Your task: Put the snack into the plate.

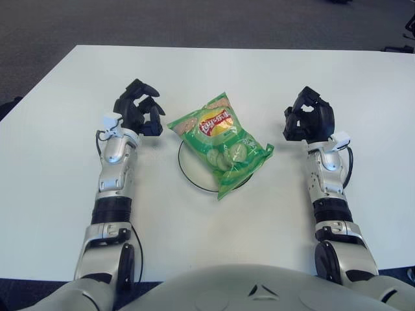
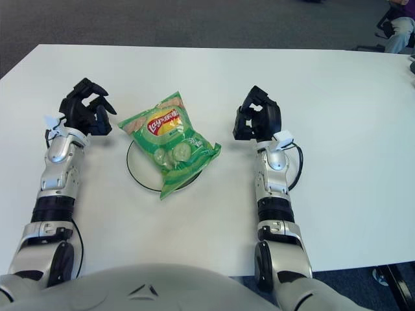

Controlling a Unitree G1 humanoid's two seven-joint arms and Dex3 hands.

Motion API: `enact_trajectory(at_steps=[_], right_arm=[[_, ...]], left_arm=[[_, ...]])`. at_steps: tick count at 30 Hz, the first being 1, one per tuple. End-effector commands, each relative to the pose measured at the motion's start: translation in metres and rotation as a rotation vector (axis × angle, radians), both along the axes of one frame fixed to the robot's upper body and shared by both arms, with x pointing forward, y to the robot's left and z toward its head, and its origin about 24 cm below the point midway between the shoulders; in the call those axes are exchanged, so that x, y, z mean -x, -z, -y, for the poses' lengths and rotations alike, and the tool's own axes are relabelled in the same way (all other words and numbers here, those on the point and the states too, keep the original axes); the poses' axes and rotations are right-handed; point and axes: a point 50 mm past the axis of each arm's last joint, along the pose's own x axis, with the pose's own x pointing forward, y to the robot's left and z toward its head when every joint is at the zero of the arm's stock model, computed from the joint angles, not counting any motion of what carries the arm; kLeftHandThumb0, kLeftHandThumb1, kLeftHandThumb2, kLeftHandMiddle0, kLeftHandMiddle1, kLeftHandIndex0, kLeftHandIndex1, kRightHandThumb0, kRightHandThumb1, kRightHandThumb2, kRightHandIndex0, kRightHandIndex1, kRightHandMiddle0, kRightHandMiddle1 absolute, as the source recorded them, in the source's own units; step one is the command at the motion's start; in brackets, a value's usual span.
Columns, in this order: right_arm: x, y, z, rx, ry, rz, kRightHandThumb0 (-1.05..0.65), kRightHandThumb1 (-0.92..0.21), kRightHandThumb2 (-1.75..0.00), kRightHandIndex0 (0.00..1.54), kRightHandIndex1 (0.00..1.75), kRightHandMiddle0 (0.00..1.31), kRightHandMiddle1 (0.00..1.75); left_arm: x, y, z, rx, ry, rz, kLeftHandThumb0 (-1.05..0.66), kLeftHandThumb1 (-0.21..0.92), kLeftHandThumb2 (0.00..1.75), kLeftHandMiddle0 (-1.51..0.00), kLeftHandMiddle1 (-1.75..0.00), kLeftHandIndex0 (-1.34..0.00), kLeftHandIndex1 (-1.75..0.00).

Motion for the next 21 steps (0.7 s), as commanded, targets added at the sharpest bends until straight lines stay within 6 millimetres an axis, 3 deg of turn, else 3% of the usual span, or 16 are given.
enact_trajectory(at_steps=[1, 21], right_arm=[[0.036, 0.071, -0.001, -0.073, 0.028, -0.261, -0.56, -0.14, -1.53, 1.35, 1.75, 0.76, 1.75], [0.035, 0.073, -0.001, -0.073, -0.006, -0.279, -0.55, -0.16, -1.51, 1.36, 1.75, 0.75, 1.75]], left_arm=[[0.007, 0.009, 0.004, 0.019, -0.031, -0.036, -0.01, -0.06, 1.75, -0.88, -1.75, -0.68, -1.74], [0.017, 0.033, 0.003, -0.095, -0.068, -0.092, -0.01, -0.06, 1.75, -0.88, -1.75, -0.68, -1.75]])
